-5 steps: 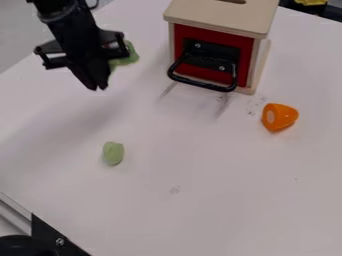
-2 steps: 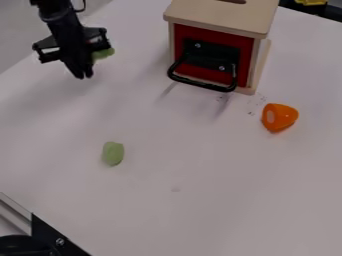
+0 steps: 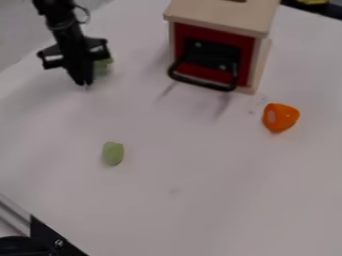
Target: Move the green object under the nanny
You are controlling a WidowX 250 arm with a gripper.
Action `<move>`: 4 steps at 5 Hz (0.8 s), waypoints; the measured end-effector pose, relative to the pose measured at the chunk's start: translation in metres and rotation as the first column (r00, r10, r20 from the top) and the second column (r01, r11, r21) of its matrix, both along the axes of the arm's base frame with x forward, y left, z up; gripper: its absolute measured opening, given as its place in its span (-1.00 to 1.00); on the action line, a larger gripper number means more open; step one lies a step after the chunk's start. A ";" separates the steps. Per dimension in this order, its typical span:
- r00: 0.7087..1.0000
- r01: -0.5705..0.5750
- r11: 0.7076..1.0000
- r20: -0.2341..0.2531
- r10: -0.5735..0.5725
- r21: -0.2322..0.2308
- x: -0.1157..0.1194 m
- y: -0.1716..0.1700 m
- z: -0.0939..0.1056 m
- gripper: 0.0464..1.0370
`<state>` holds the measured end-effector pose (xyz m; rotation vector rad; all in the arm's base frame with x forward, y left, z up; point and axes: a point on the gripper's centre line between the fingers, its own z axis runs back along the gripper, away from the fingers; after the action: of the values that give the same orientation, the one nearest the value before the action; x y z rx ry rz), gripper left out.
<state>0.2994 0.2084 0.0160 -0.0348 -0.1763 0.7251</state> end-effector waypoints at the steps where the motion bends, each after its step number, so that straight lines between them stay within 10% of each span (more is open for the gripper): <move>1: 1.000 -0.006 0.999 0.007 0.006 -0.032 0.001 -0.004 0.000 -0.51; 3: 1.000 -0.013 1.000 0.028 0.013 -0.023 -0.010 0.000 0.020 0.68; 4: 1.000 -0.009 1.000 0.009 0.009 0.011 -0.014 0.004 0.027 0.94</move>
<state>0.2850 0.2123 0.0430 -0.0271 -0.1894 0.7333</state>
